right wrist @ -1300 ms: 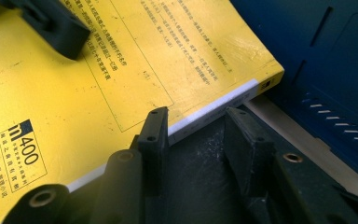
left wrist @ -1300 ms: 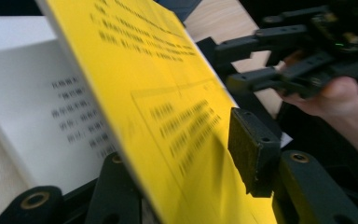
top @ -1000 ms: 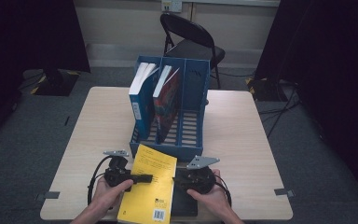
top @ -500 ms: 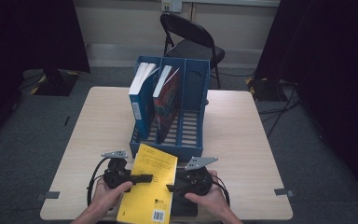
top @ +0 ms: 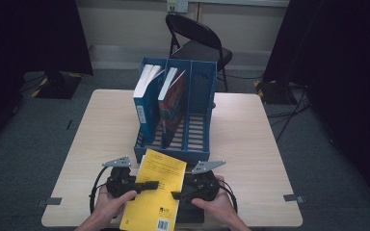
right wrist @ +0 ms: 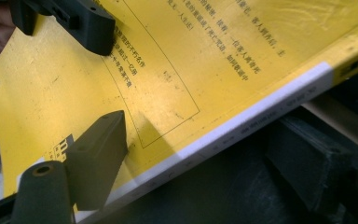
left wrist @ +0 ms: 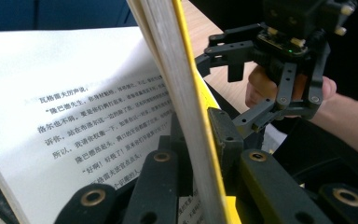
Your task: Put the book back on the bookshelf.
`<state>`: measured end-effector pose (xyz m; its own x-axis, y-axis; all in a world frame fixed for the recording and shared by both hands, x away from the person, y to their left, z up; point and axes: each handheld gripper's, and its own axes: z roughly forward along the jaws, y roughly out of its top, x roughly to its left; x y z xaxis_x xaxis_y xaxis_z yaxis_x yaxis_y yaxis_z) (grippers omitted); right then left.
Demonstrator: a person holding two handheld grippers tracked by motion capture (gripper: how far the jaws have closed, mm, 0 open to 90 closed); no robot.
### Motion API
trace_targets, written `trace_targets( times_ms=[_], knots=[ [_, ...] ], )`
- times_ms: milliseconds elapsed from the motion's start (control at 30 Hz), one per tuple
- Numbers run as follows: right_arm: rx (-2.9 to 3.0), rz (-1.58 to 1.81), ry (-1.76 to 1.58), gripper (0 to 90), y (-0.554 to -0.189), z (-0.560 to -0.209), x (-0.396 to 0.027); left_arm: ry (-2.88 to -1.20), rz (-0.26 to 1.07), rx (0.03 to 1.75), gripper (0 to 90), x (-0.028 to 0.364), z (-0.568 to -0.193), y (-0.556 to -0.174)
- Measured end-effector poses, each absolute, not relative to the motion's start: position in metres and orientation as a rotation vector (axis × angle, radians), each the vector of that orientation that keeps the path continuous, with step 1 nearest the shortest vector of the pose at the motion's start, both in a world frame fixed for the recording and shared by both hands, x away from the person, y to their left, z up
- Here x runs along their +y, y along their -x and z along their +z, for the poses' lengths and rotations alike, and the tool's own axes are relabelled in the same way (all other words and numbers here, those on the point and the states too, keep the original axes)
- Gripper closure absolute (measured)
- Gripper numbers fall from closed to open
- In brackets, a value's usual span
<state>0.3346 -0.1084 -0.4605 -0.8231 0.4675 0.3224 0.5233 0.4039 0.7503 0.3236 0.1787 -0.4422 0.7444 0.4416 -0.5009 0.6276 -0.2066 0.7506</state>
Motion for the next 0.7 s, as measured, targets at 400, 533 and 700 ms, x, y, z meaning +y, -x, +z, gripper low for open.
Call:
trace_targets(
  times_ms=[400,533,700],
  knots=[
    [-2.576,-1.463,0.946,30.1,-0.334,-0.453,-0.112,-1.848,-0.181,0.802,82.7,0.178,-0.436,-0.323],
    [-2.516,-1.543,1.008,42.4,-0.332,-0.446,-0.116,-1.843,-0.179,0.811,84.4,0.179,-0.433,-0.324],
    [-2.468,-1.603,1.004,49.6,-0.331,-0.437,-0.119,-1.842,-0.158,0.791,84.9,0.178,-0.427,-0.321]
  ],
)
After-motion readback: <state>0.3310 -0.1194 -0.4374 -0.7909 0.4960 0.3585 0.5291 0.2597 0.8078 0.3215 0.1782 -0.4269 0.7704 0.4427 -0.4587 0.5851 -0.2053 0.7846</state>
